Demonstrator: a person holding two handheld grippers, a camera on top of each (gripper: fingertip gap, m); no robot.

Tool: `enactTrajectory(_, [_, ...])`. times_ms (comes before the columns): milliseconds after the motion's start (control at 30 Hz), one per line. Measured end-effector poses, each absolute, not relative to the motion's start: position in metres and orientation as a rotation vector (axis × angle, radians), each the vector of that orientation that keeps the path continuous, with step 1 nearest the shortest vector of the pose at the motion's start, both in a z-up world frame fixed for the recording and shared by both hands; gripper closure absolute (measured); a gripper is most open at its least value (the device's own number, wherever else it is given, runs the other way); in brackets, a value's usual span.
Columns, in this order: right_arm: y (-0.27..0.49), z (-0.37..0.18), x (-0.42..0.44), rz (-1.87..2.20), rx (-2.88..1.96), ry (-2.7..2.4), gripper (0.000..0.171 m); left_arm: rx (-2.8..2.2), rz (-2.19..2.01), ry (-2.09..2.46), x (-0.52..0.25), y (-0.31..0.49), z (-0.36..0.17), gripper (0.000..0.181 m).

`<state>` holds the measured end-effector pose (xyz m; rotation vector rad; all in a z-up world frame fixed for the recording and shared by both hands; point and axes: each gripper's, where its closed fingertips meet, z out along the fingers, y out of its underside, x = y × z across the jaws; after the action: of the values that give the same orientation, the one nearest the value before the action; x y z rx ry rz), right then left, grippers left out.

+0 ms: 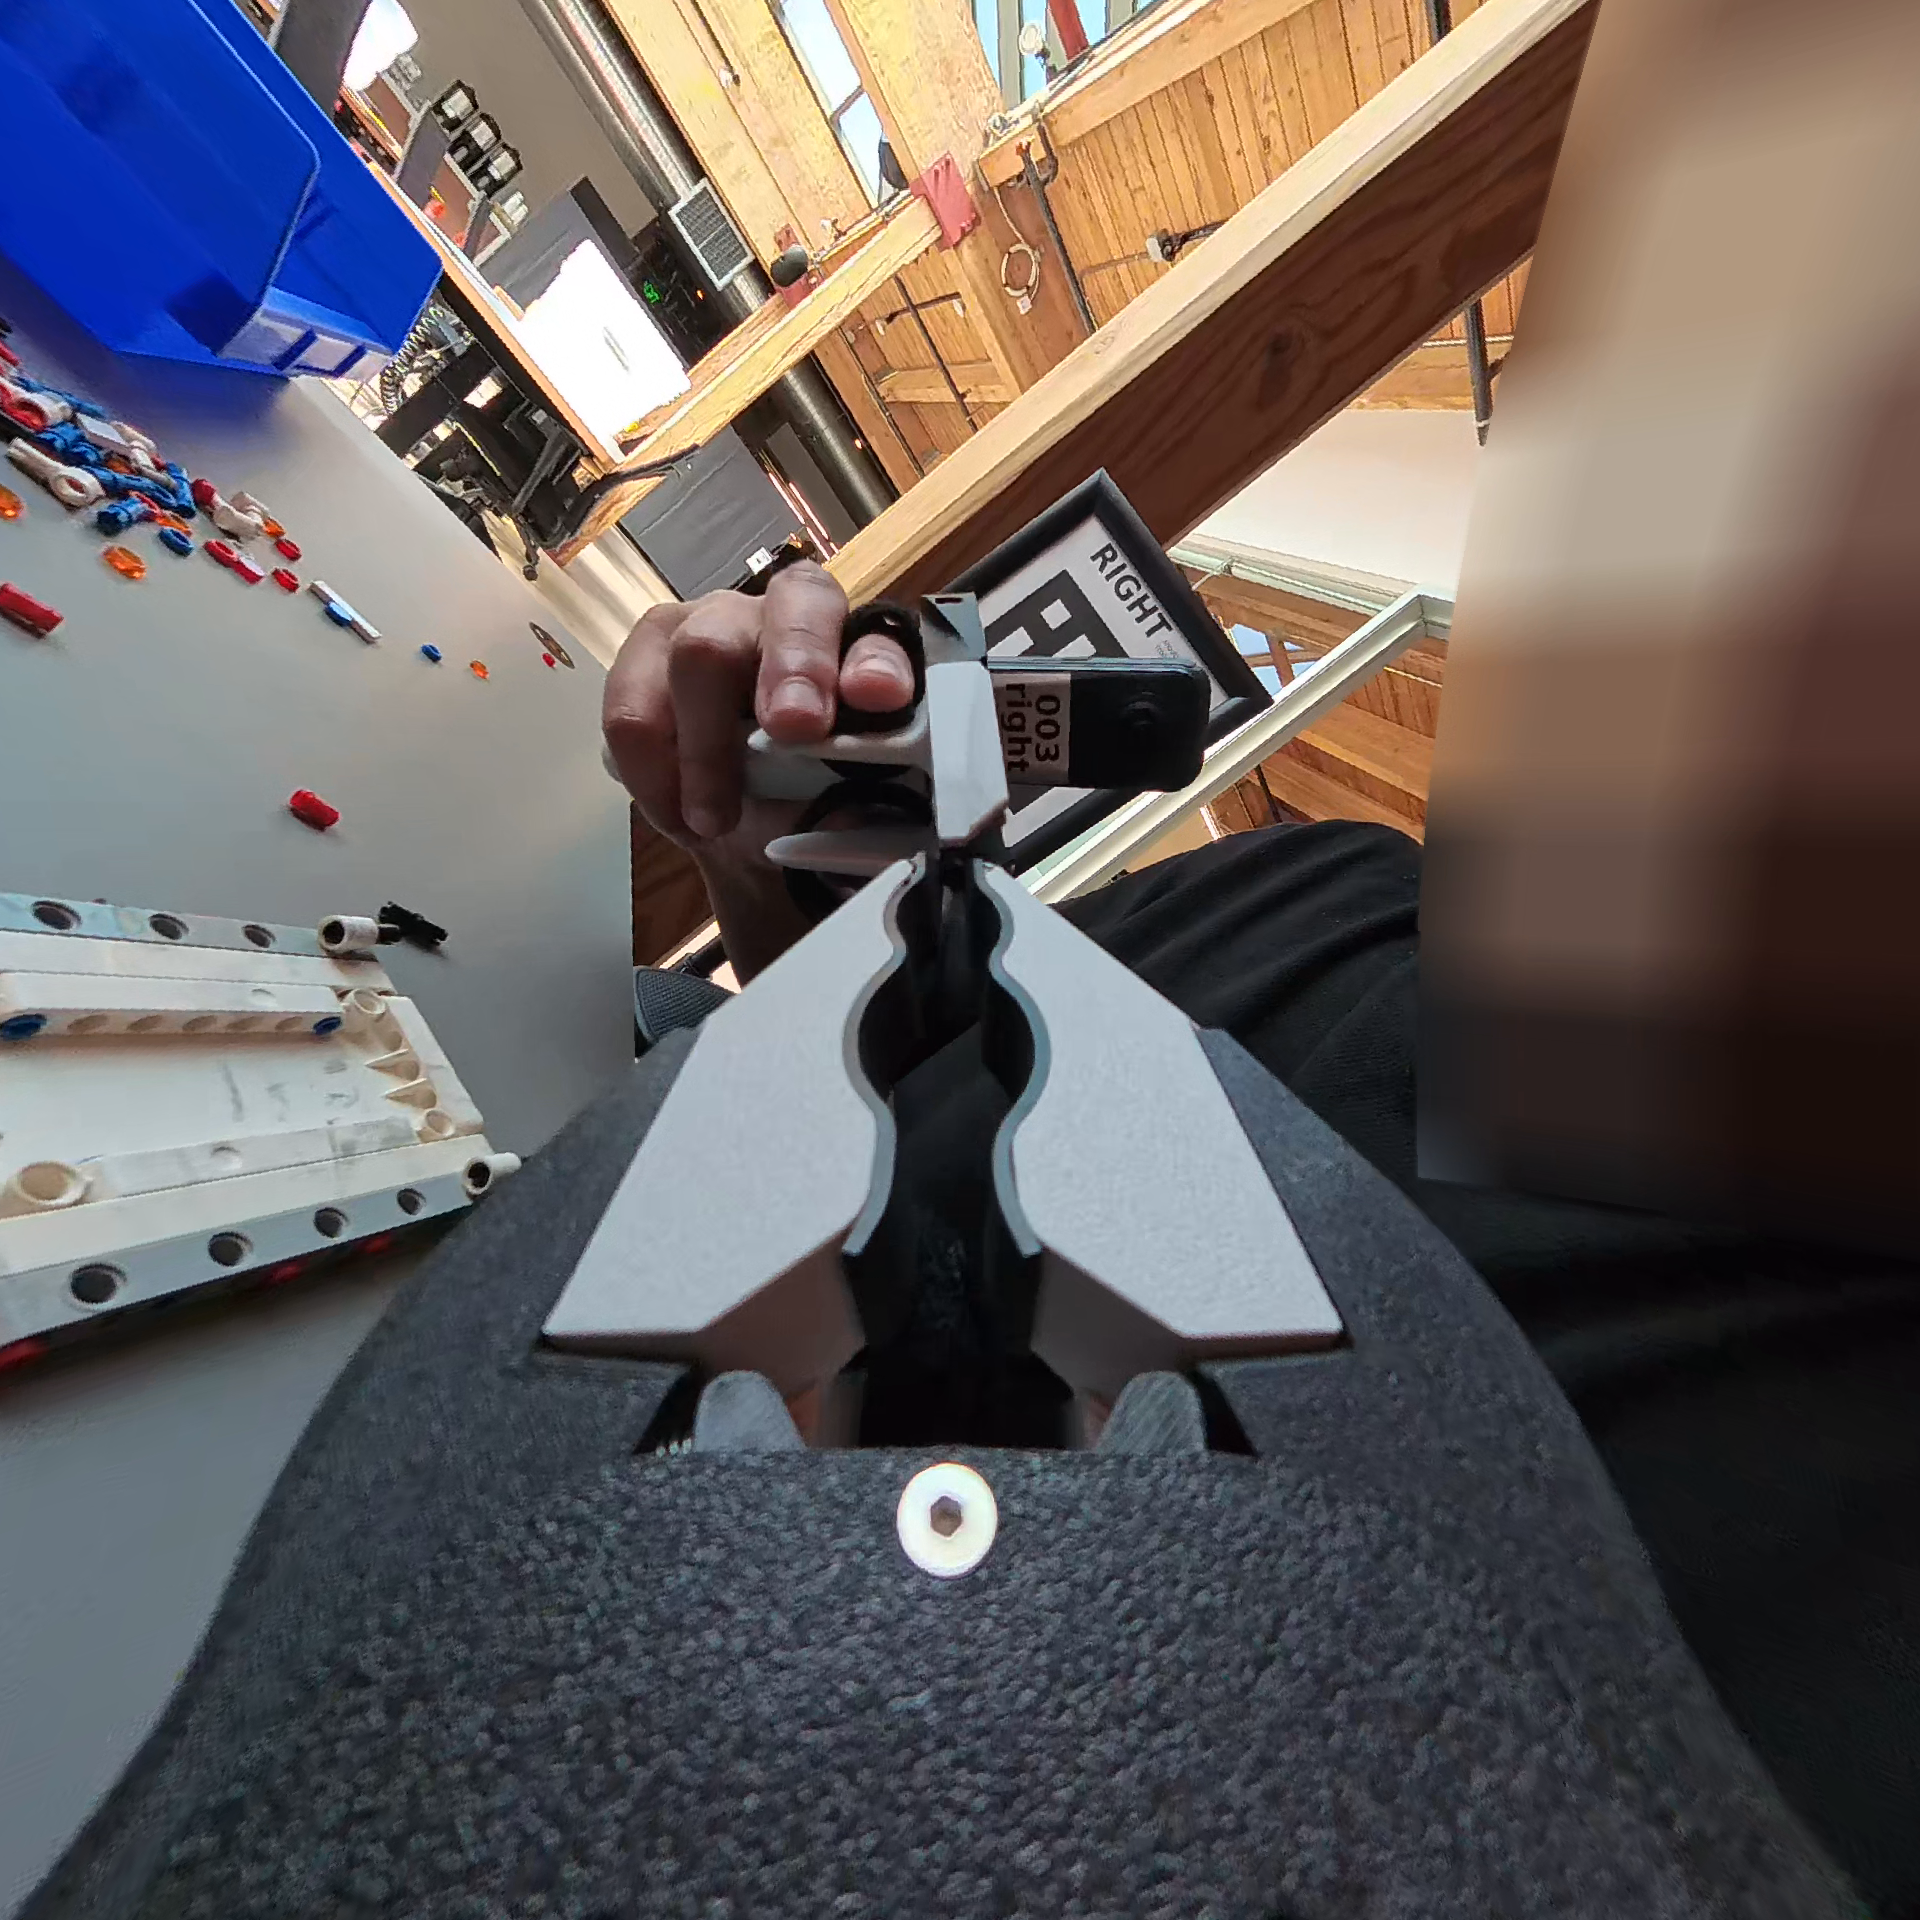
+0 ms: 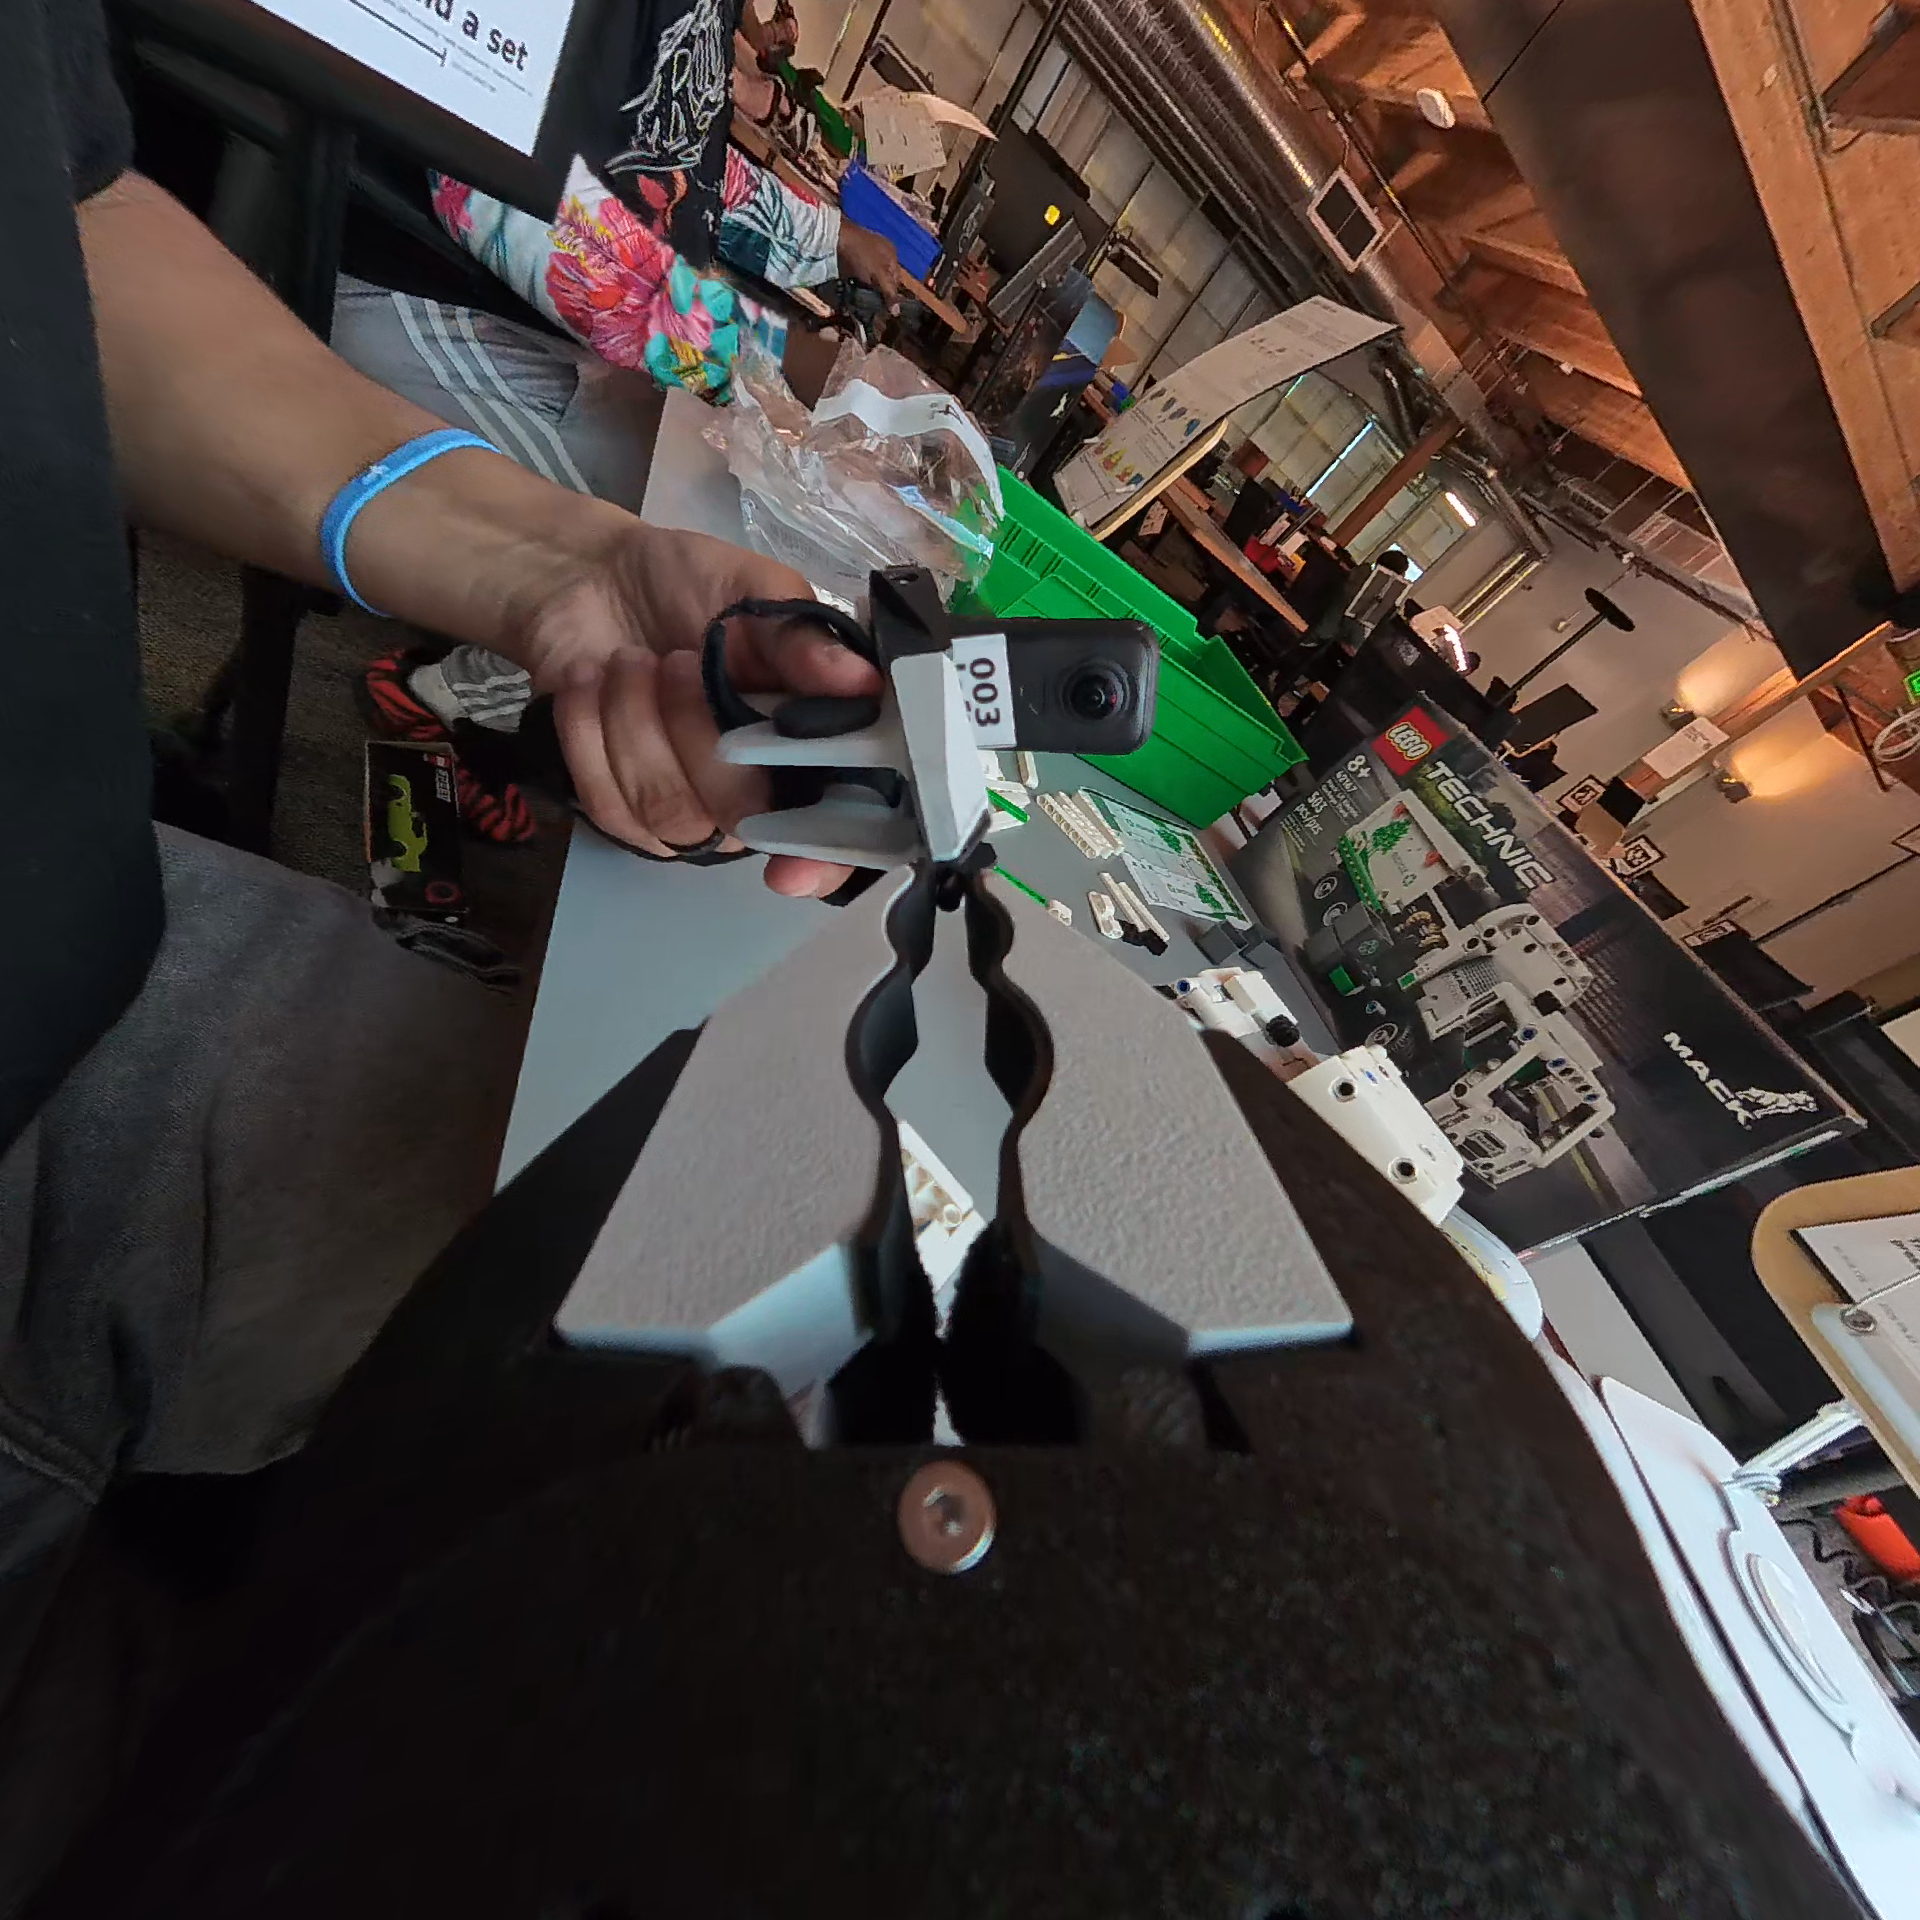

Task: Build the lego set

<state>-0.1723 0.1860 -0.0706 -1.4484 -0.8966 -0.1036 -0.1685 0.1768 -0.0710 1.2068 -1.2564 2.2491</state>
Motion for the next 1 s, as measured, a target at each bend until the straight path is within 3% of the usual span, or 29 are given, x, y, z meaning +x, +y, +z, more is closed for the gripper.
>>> enactTrajectory(333, [0.186, -0.081, -0.169, -0.153, -1.462, -0.92, 0.171, 1.199, 2.223, -1.278, -0.17, 0.175, -0.073, 0.179])
enactTrajectory(533, [0.186, -0.081, -0.169, -0.084, -1.486, -0.895, 0.158, 1.23, 2.222, -1.271, -0.167, 0.184, -0.079, 0.179])
enactTrajectory(1000, [0.187, -0.084, -0.168, -0.099, -1.478, -0.904, 0.167, 1.214, 2.19, -1.257, -0.166, 0.175, -0.081, 0.179])
